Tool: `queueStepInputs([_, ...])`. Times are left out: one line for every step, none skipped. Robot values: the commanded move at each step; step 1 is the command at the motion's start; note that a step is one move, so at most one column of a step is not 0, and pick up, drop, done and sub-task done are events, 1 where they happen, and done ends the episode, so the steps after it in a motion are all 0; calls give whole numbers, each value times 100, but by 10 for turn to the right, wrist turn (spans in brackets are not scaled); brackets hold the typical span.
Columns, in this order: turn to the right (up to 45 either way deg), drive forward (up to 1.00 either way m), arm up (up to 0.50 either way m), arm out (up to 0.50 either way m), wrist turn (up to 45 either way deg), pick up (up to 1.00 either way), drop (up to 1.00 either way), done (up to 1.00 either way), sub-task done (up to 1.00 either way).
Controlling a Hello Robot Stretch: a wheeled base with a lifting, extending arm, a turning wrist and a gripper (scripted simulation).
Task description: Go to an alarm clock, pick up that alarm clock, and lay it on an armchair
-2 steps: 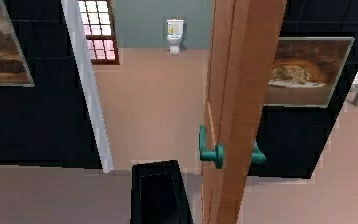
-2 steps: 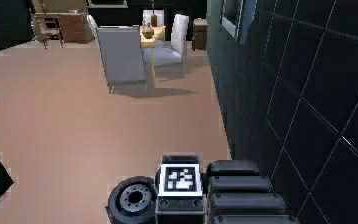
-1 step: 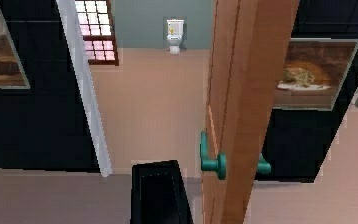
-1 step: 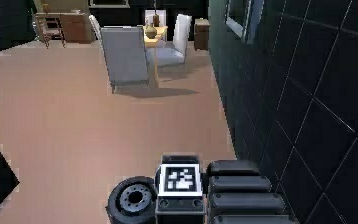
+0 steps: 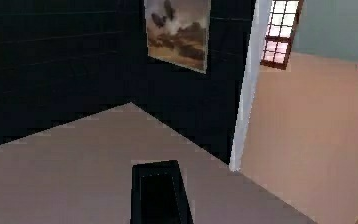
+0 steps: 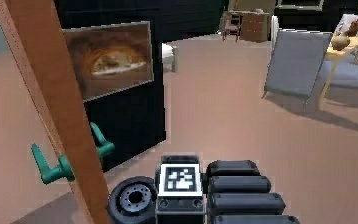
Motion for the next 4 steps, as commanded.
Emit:
queueStepInputs([-210,0,0,0,0,0,0,0,0])
queueStepInputs([0,30,0,0,0,0,0,0,0])
queueStepInputs([420,0,0,0,0,0,0,0,0])
queueStepInputs([0,25,0,0,0,0,0,0,0])
